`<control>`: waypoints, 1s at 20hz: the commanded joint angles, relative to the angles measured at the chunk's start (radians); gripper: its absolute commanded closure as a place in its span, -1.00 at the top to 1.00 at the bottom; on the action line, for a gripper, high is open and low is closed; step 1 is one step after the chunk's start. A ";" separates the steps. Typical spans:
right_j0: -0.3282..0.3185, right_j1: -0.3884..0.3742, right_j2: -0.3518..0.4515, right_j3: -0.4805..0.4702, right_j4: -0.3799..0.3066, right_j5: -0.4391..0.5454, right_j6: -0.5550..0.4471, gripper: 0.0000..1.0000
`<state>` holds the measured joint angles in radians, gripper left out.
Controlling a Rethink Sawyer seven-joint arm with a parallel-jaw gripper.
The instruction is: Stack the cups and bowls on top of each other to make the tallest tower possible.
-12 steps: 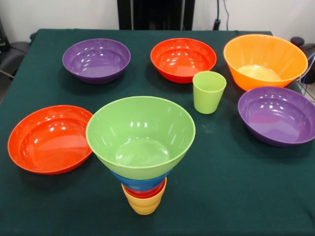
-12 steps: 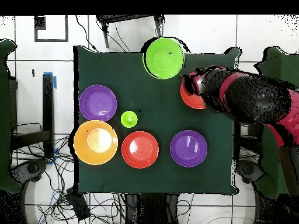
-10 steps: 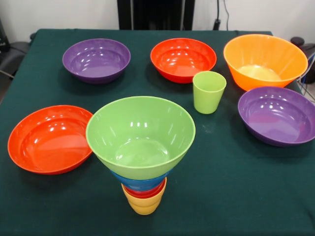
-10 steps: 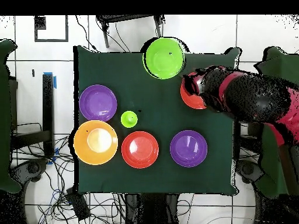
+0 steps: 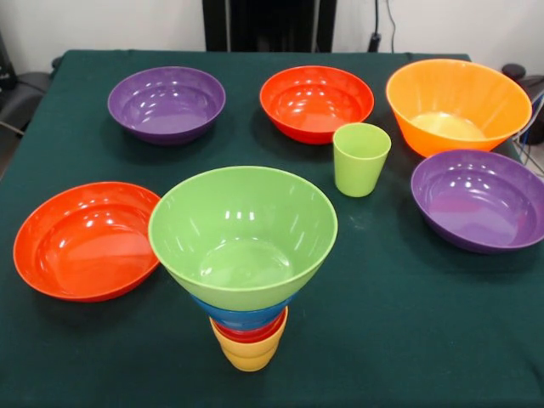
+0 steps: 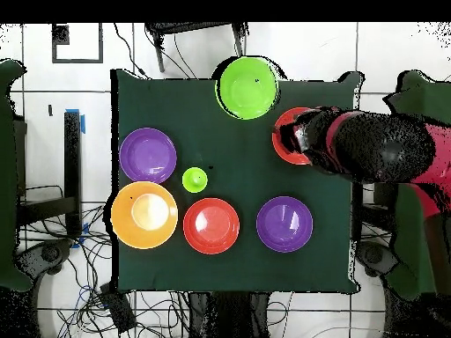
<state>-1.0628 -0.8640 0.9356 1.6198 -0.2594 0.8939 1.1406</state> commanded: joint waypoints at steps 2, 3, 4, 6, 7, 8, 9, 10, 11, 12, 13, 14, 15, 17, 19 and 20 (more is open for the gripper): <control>-0.031 -0.012 -0.046 0.134 -0.089 -0.025 -0.063 1.00; -0.043 -0.021 -0.038 0.155 -0.092 -0.042 -0.063 1.00; -0.055 -0.029 -0.031 0.178 -0.092 -0.057 -0.062 1.00; -0.081 -0.046 -0.017 0.225 -0.087 -0.084 -0.057 1.00; -0.096 -0.051 -0.006 0.249 -0.085 -0.101 -0.056 1.00; -0.105 -0.052 0.003 0.263 -0.082 -0.111 -0.056 1.00; -0.116 -0.057 0.011 0.282 -0.081 -0.121 -0.055 1.00; -0.127 -0.060 0.019 0.296 -0.079 -0.129 -0.057 1.00; -0.138 -0.064 0.025 0.312 -0.078 -0.134 -0.059 1.00; -0.148 -0.069 0.030 0.325 -0.079 -0.139 -0.061 1.00; -0.159 -0.073 0.035 0.338 -0.078 -0.143 -0.062 1.00; -0.169 -0.079 0.039 0.353 -0.078 -0.149 -0.062 1.00; -0.179 -0.083 0.044 0.365 -0.080 -0.157 -0.064 1.00; -0.196 -0.093 0.049 0.382 -0.088 -0.165 -0.073 1.00; -0.214 -0.101 0.051 0.398 -0.098 -0.164 -0.082 1.00; -0.224 -0.101 0.057 0.408 -0.099 -0.169 -0.085 1.00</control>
<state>-1.2905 -0.9542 0.9623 1.8897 -0.2785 0.7601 1.1406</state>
